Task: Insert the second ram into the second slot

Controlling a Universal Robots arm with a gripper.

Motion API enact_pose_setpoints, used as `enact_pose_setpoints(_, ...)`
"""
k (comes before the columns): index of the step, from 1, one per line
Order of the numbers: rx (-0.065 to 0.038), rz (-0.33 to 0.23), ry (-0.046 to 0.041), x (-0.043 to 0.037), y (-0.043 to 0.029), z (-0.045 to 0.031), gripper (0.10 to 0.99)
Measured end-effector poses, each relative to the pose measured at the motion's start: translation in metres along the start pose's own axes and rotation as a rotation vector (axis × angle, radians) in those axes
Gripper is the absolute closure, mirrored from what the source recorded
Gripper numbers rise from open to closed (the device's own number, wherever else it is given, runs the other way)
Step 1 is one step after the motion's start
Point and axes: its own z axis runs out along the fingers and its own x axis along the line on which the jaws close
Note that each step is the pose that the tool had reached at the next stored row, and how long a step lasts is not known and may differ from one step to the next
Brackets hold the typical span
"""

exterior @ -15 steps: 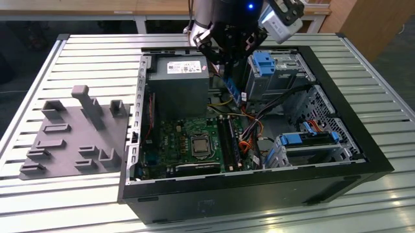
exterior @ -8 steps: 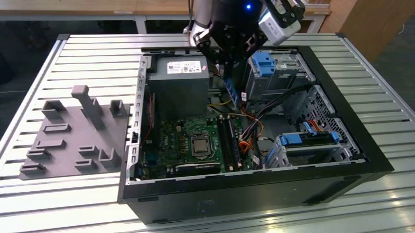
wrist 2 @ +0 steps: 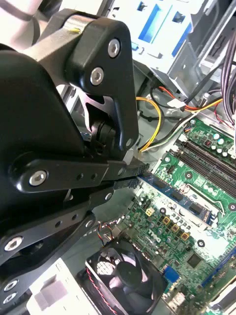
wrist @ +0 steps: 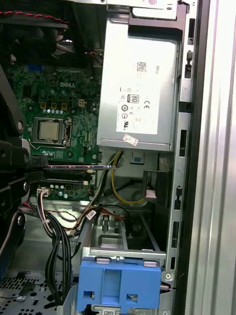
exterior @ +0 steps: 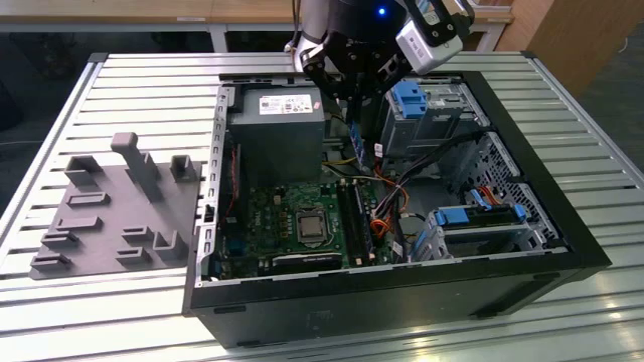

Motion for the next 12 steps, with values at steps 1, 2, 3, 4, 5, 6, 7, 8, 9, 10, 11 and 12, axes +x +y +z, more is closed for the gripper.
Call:
enact_pose_setpoints(1,0.0,0.011,-0.0003,0.0,0.0,0.0001,0.953)
enact_pose_setpoints(2,0.0,0.023,-0.0006,0.0,0.0,0.0001,0.953)
enact_pose_setpoints(3,0.0,0.034,-0.001,0.0,0.0,0.0002,0.953)
enact_pose_setpoints(4,0.0,0.045,-0.0013,0.0,0.0,0.0003,0.953)
enact_pose_setpoints(5,0.0,0.055,-0.0015,0.0,0.0,0.0004,0.953)
enact_pose_setpoints(6,0.001,0.066,-0.0018,0.0,0.0,0.0004,0.953)
enact_pose_setpoints(7,0.001,0.076,-0.0021,0.0,0.0,0.0005,0.953)
enact_pose_setpoints(8,0.001,0.086,-0.0024,0.0,-0.0001,0.0006,0.953)
enact_pose_setpoints(9,0.001,0.093,-0.0027,0.0001,-0.0002,0.0007,0.953)
enact_pose_setpoints(10,0.001,0.096,-0.0028,0.0001,-0.0005,0.0009,0.953)
enact_pose_setpoints(11,0.001,0.097,-0.0028,0.0001,-0.0008,0.0011,0.953)
enact_pose_setpoints(12,0.001,0.098,-0.0028,0.0001,-0.0012,0.0013,0.953)
